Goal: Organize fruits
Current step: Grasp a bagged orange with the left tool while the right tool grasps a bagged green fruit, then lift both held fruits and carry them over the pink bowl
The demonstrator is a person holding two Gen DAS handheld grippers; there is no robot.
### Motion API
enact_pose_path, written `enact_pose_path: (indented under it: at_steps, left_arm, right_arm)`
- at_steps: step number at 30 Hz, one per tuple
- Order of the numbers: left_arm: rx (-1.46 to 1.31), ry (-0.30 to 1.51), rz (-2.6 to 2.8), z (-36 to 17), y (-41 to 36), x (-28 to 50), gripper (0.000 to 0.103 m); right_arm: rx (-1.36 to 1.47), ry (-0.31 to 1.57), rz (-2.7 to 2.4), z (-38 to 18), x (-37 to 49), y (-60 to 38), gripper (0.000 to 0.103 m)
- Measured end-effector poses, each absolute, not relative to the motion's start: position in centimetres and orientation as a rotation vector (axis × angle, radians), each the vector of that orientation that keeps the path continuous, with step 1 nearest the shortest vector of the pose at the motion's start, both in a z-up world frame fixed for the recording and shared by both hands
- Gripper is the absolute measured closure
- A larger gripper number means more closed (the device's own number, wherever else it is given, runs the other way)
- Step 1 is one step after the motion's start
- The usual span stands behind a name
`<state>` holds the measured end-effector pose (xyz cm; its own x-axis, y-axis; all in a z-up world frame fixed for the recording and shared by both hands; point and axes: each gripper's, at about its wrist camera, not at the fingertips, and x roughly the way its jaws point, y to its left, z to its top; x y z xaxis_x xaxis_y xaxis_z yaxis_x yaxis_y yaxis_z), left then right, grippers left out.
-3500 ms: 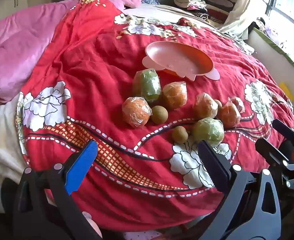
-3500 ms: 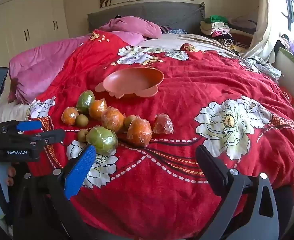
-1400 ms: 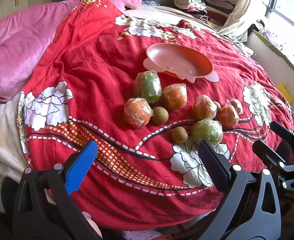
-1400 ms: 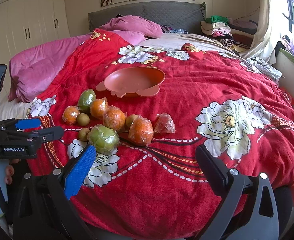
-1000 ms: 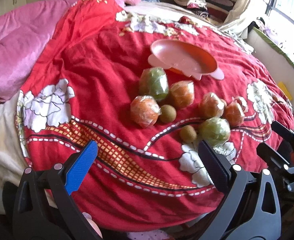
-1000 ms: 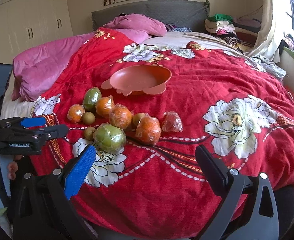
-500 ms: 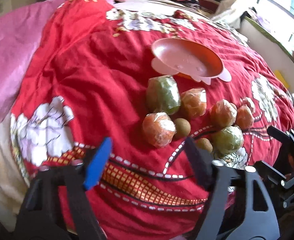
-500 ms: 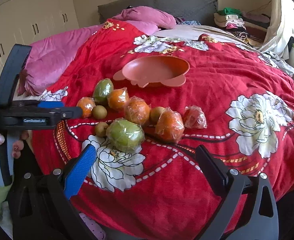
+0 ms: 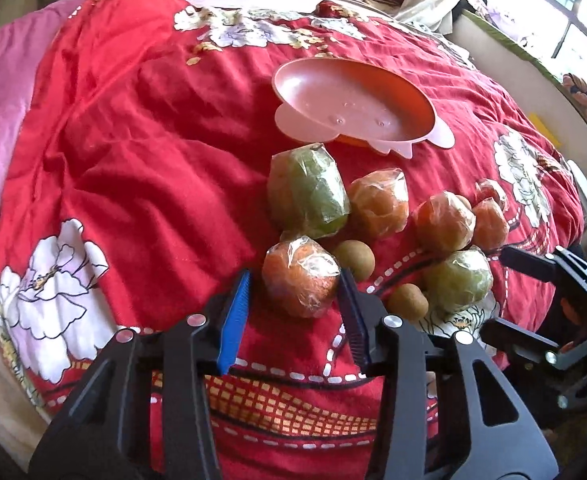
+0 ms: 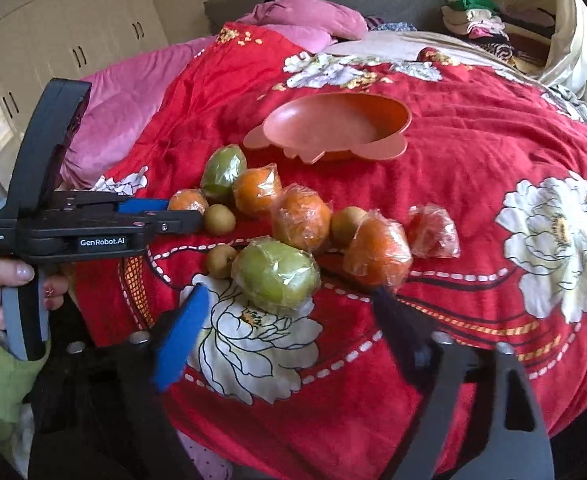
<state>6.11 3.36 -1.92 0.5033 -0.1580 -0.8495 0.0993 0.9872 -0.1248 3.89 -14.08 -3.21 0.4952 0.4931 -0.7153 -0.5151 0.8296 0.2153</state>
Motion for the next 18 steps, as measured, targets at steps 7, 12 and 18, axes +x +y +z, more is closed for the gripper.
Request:
enact_pose_path:
  at_steps: [7, 12, 18]
  left_arm:
    - [-0.079, 1.027, -0.178, -2.1, 3.6, 6.6, 0.07]
    - [-0.096, 1.027, -0.19, -2.4, 3.8, 6.8, 0.07]
    - [-0.135, 1.024, -0.208, -2.4, 4.3, 7.0, 0.071]
  right_arm:
    - [-0.029, 0.884, 0.624, -4.1, 4.8, -13.0, 0.044]
    - [-0.014, 0.895, 0.652, -4.6, 5.6, -12.4, 0.051]
    - [-0.004, 0.889, 0.697, -5.0, 6.2, -12.2, 0.056]
